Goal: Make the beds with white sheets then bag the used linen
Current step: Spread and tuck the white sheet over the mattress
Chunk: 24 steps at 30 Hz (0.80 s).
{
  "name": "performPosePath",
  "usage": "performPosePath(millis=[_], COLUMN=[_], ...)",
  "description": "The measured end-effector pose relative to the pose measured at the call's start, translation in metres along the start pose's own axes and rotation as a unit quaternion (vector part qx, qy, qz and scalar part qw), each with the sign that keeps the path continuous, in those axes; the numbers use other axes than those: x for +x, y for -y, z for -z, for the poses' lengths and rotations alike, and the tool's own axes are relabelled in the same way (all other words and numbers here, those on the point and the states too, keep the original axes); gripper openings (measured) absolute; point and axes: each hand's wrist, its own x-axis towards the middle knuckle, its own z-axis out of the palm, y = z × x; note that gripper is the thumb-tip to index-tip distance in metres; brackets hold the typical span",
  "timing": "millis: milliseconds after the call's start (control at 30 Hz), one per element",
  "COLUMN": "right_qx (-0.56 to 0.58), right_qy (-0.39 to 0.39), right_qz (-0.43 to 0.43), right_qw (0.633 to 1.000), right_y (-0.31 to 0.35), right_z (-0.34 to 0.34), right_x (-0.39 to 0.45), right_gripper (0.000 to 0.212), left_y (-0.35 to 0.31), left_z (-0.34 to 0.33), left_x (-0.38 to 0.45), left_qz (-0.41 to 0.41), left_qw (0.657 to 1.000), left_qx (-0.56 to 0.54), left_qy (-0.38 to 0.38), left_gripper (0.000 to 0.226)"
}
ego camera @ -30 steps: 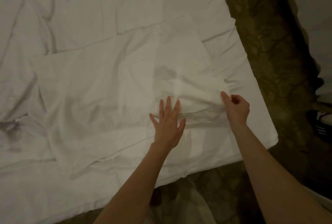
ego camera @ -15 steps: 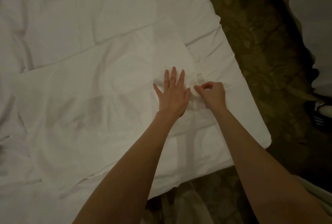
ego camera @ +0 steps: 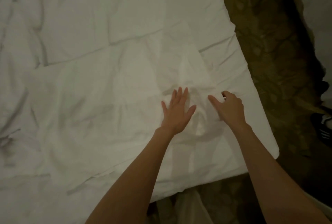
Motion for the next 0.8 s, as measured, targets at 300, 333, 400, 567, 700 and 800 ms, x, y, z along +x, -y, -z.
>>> performPosePath(millis=[300, 333, 400, 567, 700, 800], right_qx=[0.128, 0.121, 0.109, 0.080, 0.009, -0.072], right_qy=[0.118, 0.137, 0.170, 0.228, 0.279, 0.345], right_qz=[0.200, 0.223, 0.256, 0.314, 0.334, 0.328], right_qw=[0.964, 0.958, 0.945, 0.918, 0.900, 0.877], right_y=[0.117, 0.129, 0.148, 0.189, 0.203, 0.204], right_z=[-0.074, -0.091, -0.129, -0.220, -0.282, -0.311], right_x=[-0.078, -0.090, -0.112, -0.163, -0.194, -0.211], right_gripper=[0.042, 0.043, 0.046, 0.049, 0.052, 0.054], left_y=[0.043, 0.057, 0.086, 0.183, 0.260, 0.303], left_z=[0.127, 0.139, 0.160, 0.194, 0.199, 0.189], left_x=[-0.033, -0.039, -0.055, -0.103, -0.144, -0.169], left_qz=[0.109, 0.110, 0.113, 0.155, 0.202, 0.243], left_qw=[0.805, 0.808, 0.830, 0.828, 0.807, 0.774], left_qx=[-0.582, -0.577, -0.539, -0.498, -0.502, -0.529], left_qy=[-0.018, -0.037, -0.085, -0.206, -0.238, -0.248], left_gripper=[0.048, 0.051, 0.032, 0.012, 0.014, 0.013])
